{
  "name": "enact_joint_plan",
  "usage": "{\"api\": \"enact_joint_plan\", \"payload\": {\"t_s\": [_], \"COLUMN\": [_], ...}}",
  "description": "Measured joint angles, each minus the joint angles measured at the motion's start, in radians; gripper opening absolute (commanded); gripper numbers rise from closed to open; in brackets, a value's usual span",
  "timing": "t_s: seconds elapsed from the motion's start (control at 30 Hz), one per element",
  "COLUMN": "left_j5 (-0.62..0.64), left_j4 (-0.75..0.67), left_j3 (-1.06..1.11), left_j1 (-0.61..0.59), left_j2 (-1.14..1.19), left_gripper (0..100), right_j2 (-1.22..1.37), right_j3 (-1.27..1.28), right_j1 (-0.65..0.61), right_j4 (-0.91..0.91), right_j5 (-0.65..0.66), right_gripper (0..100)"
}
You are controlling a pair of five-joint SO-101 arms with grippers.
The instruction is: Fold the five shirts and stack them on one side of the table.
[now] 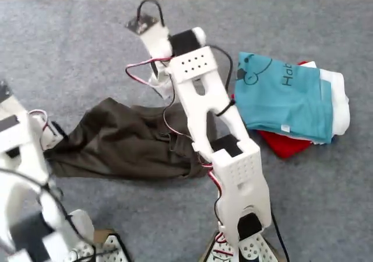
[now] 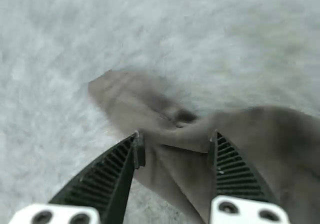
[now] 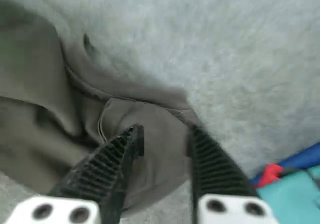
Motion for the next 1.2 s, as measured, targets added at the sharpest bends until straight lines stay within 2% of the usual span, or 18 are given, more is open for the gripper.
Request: {"api": "enact_joint_plan", "payload": {"t_s": [0.2, 0.3, 0.4, 0.6, 0.8, 0.87, 1.2], "left_j5": [0.057, 0.057, 0.057, 0.063, 0.064, 0.068, 0.176], "left_j4": [0.049, 0.086, 0.186, 0.304, 0.288, 0.264, 0.235], "left_j3": [-0.106, -0.135, -0.207, -0.316, -0.316, -0.316, -0.388], "left_j1": [-0.121, -0.153, -0.157, -0.175, -0.259, -0.262, -0.262], "left_j2": [0.216, 0.219, 0.175, 0.058, 0.107, 0.164, 0.365], "left_gripper": [23, 23, 23, 23, 23, 23, 23], "right_j2": [0.000, 0.000, 0.000, -0.009, -0.018, -0.018, 0.034], "right_j3": [0.305, 0.434, 0.520, 0.583, 0.617, 0.617, 0.562], "right_j1": [0.000, 0.000, 0.000, 0.002, 0.008, 0.011, 0.008], "right_j4": [-0.207, -0.310, -0.373, -0.416, -0.425, -0.427, -0.379], "right_j5": [0.000, 0.000, 0.000, 0.000, -0.002, -0.002, -0.002], "right_gripper": [27.3, 27.3, 27.2, 26.6, 6.4, 3.1, 15.6]}}
